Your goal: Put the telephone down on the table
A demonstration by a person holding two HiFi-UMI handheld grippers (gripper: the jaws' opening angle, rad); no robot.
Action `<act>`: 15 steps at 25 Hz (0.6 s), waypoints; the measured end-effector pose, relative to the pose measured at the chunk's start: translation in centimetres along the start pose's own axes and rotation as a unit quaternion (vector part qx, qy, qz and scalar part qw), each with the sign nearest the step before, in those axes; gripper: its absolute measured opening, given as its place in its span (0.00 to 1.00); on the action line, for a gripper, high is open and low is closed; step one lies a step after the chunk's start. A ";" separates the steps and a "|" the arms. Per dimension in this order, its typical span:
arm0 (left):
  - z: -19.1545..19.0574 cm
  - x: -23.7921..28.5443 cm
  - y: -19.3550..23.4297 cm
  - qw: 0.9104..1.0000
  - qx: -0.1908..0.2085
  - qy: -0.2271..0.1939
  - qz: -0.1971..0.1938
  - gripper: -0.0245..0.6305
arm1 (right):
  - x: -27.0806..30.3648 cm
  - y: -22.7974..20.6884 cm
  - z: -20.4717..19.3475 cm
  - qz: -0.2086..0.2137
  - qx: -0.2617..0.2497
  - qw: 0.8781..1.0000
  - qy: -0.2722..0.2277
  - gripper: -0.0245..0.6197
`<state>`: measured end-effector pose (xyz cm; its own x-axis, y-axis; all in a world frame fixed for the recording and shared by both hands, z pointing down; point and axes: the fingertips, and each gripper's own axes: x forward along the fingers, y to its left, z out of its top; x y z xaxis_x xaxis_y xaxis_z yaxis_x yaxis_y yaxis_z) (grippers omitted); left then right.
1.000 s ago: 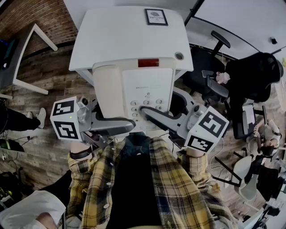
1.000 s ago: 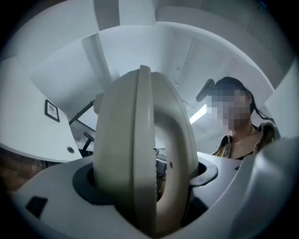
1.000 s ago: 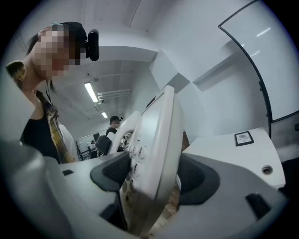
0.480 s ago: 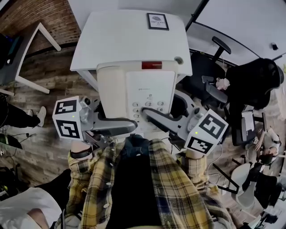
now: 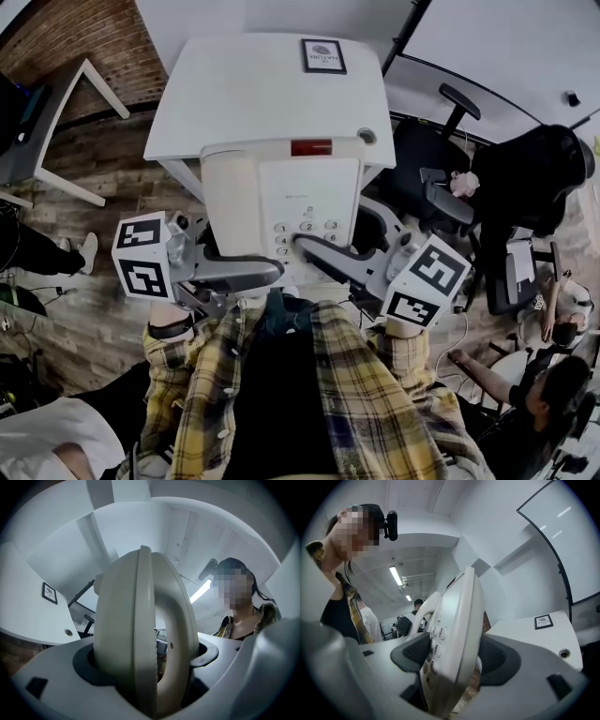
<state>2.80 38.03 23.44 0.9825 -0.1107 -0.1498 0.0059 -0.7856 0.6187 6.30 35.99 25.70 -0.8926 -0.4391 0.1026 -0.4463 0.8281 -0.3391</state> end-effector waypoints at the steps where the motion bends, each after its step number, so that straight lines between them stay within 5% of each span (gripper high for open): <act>1: 0.0 0.0 0.1 1.000 0.000 0.000 0.002 0.70 | 0.1 -0.1 0.0 0.002 0.001 1.000 0.000 0.49; 15: 5.4 -2.7 7.0 1.000 -0.006 -0.011 0.008 0.71 | 7.0 -5.6 2.3 0.011 0.002 1.000 0.010 0.49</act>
<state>-0.79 29.60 24.01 0.9780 -0.1375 -0.1571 -0.0080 -0.7766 0.6300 2.68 27.50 26.19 -0.9032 -0.4137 0.1146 -0.4267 0.8358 -0.3456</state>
